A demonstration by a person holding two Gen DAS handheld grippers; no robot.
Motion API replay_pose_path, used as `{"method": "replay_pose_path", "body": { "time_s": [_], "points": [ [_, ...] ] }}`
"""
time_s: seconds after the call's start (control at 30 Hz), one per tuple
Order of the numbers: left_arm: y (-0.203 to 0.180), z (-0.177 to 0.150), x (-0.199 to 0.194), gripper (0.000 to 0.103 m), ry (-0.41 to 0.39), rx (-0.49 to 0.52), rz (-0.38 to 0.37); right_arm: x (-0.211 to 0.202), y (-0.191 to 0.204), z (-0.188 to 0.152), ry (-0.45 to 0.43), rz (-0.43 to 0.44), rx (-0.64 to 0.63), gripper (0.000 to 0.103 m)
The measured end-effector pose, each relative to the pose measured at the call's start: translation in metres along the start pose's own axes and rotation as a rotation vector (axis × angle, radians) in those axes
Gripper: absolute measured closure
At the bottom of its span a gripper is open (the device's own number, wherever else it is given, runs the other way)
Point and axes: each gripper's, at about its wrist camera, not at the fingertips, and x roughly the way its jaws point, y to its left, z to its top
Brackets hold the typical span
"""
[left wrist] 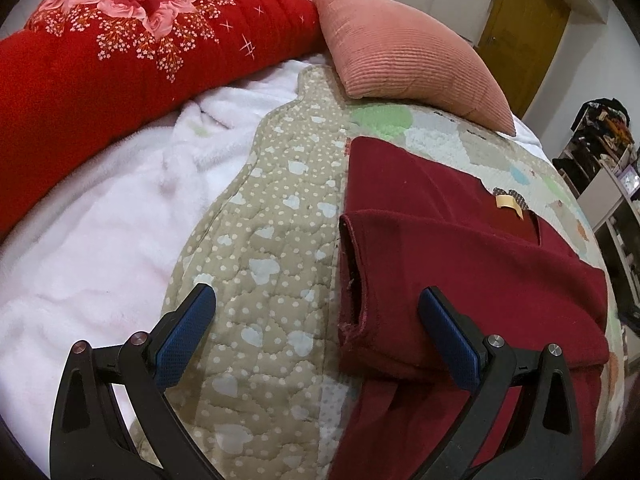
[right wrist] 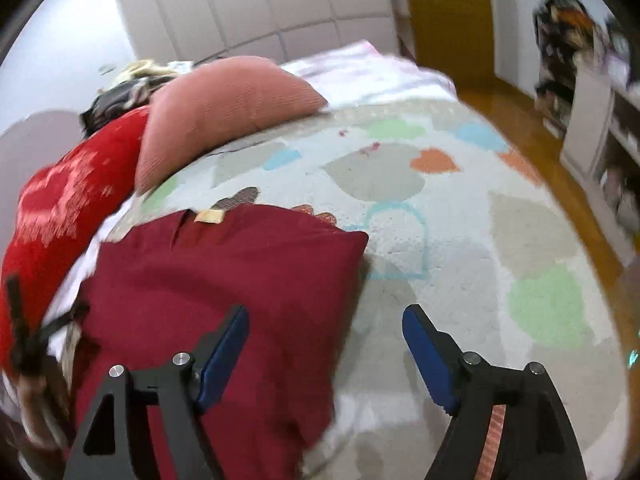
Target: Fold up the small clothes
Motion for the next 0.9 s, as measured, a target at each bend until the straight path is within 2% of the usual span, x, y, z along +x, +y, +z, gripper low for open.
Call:
{"method": "replay_pose_path", "body": {
  "time_s": [0.03,0.07,0.1,0.13,0.17,0.27,0.3,0.33,0.37,0.4,0.47,0.53,0.6,0.67,0.7,0.8,0.87,0.9],
  "points": [
    [-0.001,0.001,0.0,0.001,-0.003,-0.001,0.0,0.011,0.001,0.003,0.022,0.025,0.009,0.028],
    [-0.002,0.001,0.001,0.001,-0.005,-0.001,0.001,0.024,0.004,0.005,0.04,0.043,0.005,0.042],
    [-0.004,0.002,0.001,0.001,-0.003,0.0,0.001,0.034,0.01,0.007,0.056,0.032,-0.021,0.074],
    [-0.006,0.003,0.001,0.001,0.001,0.005,-0.004,0.04,0.016,0.007,0.067,-0.009,-0.059,0.085],
    [-0.008,0.004,0.0,0.001,0.0,0.012,-0.012,0.041,0.017,0.01,0.051,-0.04,-0.085,0.087],
    [-0.016,0.006,-0.001,0.001,-0.016,0.046,-0.014,0.026,0.011,0.022,-0.032,-0.042,-0.075,0.09],
    [-0.017,0.007,0.001,0.001,-0.014,0.051,-0.012,0.021,0.007,0.027,-0.069,-0.077,-0.078,0.096],
    [-0.018,0.007,0.004,0.001,-0.007,0.052,-0.011,0.019,0.003,0.027,-0.1,-0.149,-0.087,0.1],
    [-0.019,0.006,0.007,0.001,0.006,0.052,-0.009,0.023,-0.003,0.025,-0.11,-0.235,-0.096,0.103],
    [-0.018,0.005,0.012,0.001,0.023,0.053,-0.004,0.028,-0.01,0.024,-0.095,-0.256,-0.088,0.103],
    [-0.017,0.004,0.015,0.001,0.036,0.053,-0.001,0.039,-0.027,0.019,-0.007,-0.18,-0.015,0.103],
    [-0.014,0.005,0.015,0.001,0.032,0.035,-0.002,0.024,-0.028,0.013,-0.032,-0.129,-0.001,0.102],
    [-0.014,0.003,0.016,0.001,0.037,0.035,0.001,0.0,-0.01,0.006,-0.072,-0.058,-0.051,0.102],
    [-0.015,0.002,0.016,0.001,0.038,0.043,0.008,-0.012,0.018,-0.003,-0.06,0.031,-0.13,0.101],
    [-0.016,0.002,0.015,0.001,0.037,0.047,0.011,-0.014,0.033,-0.009,-0.048,0.047,-0.181,0.101],
    [-0.018,0.0,0.017,0.001,0.048,0.065,0.023,-0.007,0.054,-0.033,0.017,0.049,-0.281,0.101],
    [-0.018,-0.002,0.017,0.001,0.055,0.072,0.02,0.018,0.042,-0.051,0.131,-0.037,-0.284,0.101],
    [-0.019,-0.002,0.016,0.001,0.058,0.074,0.02,0.017,0.032,-0.057,0.131,-0.023,-0.265,0.101]
  ]
}}
